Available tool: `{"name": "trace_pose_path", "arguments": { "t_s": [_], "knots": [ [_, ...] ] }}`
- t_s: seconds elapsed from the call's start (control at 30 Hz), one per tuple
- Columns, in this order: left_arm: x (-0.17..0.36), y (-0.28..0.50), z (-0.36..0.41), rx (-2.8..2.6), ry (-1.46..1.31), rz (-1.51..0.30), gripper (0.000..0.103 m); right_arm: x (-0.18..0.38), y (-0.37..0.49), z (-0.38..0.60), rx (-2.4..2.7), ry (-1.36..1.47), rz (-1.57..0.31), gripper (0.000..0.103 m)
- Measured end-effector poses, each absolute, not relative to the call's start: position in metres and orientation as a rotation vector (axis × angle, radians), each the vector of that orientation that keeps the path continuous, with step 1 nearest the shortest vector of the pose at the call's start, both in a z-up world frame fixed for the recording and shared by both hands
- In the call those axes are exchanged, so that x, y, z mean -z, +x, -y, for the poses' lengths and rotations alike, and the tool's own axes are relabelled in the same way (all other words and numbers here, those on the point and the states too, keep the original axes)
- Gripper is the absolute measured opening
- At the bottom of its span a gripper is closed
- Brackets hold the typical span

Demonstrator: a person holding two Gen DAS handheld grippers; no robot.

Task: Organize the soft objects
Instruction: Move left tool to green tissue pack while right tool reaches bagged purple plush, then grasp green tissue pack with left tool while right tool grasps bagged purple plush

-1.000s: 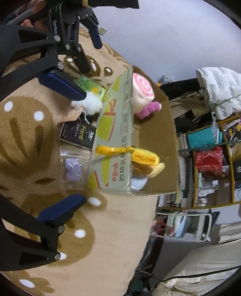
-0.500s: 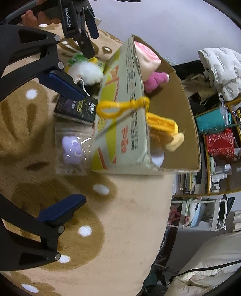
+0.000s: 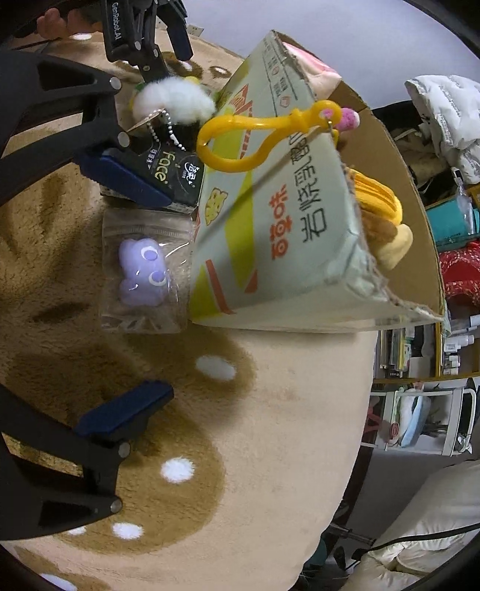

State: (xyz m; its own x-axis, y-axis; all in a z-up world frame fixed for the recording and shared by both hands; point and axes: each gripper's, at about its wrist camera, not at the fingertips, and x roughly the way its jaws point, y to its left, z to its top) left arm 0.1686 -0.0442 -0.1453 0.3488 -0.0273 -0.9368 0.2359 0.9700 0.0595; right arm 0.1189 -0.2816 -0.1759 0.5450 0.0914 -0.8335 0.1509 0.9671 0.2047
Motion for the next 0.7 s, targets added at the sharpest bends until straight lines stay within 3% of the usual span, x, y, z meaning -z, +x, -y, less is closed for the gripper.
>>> {"name": "trace_pose_path", "arguments": {
  "t_s": [0.7],
  "knots": [
    [0.162, 0.177, 0.048, 0.120, 0.252, -1.213, 0.099, 0.187, 0.122, 0.262, 0.055, 0.161, -1.035, 0.100]
  ]
}}
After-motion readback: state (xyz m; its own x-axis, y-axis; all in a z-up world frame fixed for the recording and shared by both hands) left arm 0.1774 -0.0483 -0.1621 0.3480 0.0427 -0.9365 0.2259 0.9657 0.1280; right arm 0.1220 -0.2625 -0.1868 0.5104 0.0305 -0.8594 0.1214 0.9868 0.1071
